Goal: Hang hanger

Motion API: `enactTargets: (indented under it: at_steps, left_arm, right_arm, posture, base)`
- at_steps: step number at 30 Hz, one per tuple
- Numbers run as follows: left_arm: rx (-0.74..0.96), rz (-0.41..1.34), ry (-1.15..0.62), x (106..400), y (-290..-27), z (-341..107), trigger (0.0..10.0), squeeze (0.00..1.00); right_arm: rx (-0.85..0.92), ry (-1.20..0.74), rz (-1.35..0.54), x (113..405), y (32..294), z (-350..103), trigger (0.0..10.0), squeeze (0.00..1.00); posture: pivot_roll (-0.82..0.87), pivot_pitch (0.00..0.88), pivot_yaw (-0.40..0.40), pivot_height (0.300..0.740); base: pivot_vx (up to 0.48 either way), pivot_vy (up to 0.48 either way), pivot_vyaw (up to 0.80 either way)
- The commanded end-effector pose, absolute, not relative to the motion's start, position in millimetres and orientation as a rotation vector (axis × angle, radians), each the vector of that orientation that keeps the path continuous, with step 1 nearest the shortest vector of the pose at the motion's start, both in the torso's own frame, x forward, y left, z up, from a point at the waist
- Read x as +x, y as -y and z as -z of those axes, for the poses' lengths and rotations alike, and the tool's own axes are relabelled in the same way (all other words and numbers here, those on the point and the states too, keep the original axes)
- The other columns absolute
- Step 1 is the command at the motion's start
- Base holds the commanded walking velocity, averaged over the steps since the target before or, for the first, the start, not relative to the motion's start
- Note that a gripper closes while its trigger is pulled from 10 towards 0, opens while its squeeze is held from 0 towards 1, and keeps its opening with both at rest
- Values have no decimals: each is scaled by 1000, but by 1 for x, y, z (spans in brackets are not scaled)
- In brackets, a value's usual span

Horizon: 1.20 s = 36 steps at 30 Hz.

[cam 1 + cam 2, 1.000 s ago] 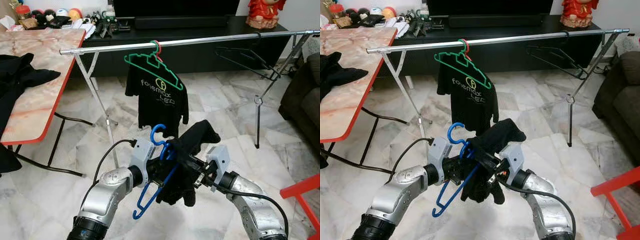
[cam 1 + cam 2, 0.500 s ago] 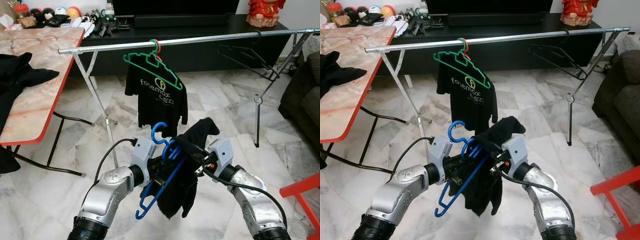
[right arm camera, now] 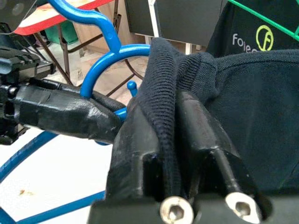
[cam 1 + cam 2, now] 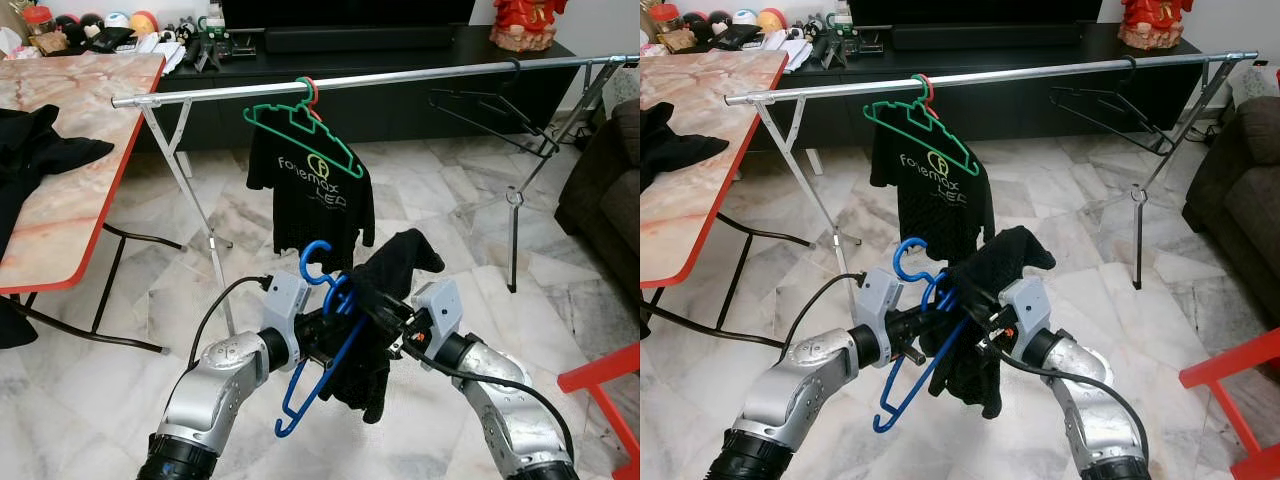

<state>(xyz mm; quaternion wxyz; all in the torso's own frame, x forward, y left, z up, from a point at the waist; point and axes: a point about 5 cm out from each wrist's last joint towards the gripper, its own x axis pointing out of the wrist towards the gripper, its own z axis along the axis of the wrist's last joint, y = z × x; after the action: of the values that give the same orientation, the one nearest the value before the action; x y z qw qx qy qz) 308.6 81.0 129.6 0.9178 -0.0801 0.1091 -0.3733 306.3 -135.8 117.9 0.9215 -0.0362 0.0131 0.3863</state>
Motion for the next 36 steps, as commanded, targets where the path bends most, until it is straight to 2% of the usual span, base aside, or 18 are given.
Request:
enactTargets:
  at_steps: [1, 7, 10, 13, 16, 19, 21, 22, 24, 25, 31, 35, 36]
  left_arm:
    - [-188, 760, -180, 311, -82, -138, 10000, 0]
    - [-221, 730, -166, 313, -83, -140, 10000, 0]
    - [-227, 702, -155, 315, -84, -141, 10000, 0]
    - [-246, 693, -144, 316, -84, -142, 10000, 0]
    - [-242, 695, -144, 316, -85, -141, 10000, 0]
    - [-225, 697, -150, 315, -90, -138, 10000, 0]
    - [-222, 696, -151, 315, -92, -137, 10000, 0]
    - [-220, 694, -157, 314, -95, -135, 10000, 0]
    - [-219, 692, -159, 314, -96, -133, 10000, 0]
    - [-212, 704, -167, 313, -97, -131, 10000, 0]
    - [-166, 784, -204, 305, -98, -122, 10000, 0]
    - [-100, 809, -242, 301, -104, -112, 10000, 0]
    - [-92, 831, -248, 299, -105, -111, 10000, 0]
  right_arm:
    - [-88, -37, -800, 303, 135, -117, 10000, 1000]
    - [-128, -104, -729, 299, 142, -103, 10000, 1000]
    - [-185, -128, -635, 302, 149, -97, 10000, 1000]
    - [-114, -106, -539, 306, 156, -102, 10000, 1000]
    - [-85, -87, -530, 303, 156, -106, 10000, 1000]
    - [-154, -90, -350, 305, 175, -113, 10000, 1000]
    - [-95, -43, -118, 313, 202, -128, 10000, 1000]
    - [5, 58, 97, 317, 236, -155, 10000, 1000]
    - [30, 92, 137, 317, 245, -164, 10000, 1000]
    - [33, 126, 142, 318, 251, -175, 10000, 1000]
    - [-65, 151, -44, 328, 244, -198, 10000, 1000]
    - [-231, 106, -175, 337, 245, -212, 10000, 1000]
    - [-267, 99, -221, 339, 246, -217, 10000, 133]
  posture:
    - [3, 167, -21, 740]
    - [4, 169, -25, 740]
    - [1, 170, -26, 740]
    - [1, 170, -26, 740]
    - [-2, 167, -30, 740]
    - [1, 169, -30, 740]
    - [-7, 167, -29, 740]
    - [-17, 167, -30, 740]
    - [-17, 167, -30, 740]
    - [-21, 164, -32, 740]
    - [-28, 160, -36, 740]
    - [-40, 151, -36, 740]
    - [-43, 150, -34, 740]
  base:
    - [0, 0, 0]
    - [0, 0, 0]
    - [0, 0, 0]
    - [0, 0, 0]
    - [0, 0, 0]
    - [0, 0, 0]
    - [0, 0, 0]
    - [0, 0, 0]
    - [0, 0, 0]
    - [0, 0, 0]
    - [0, 0, 0]
    - [0, 0, 0]
    - [0, 0, 0]
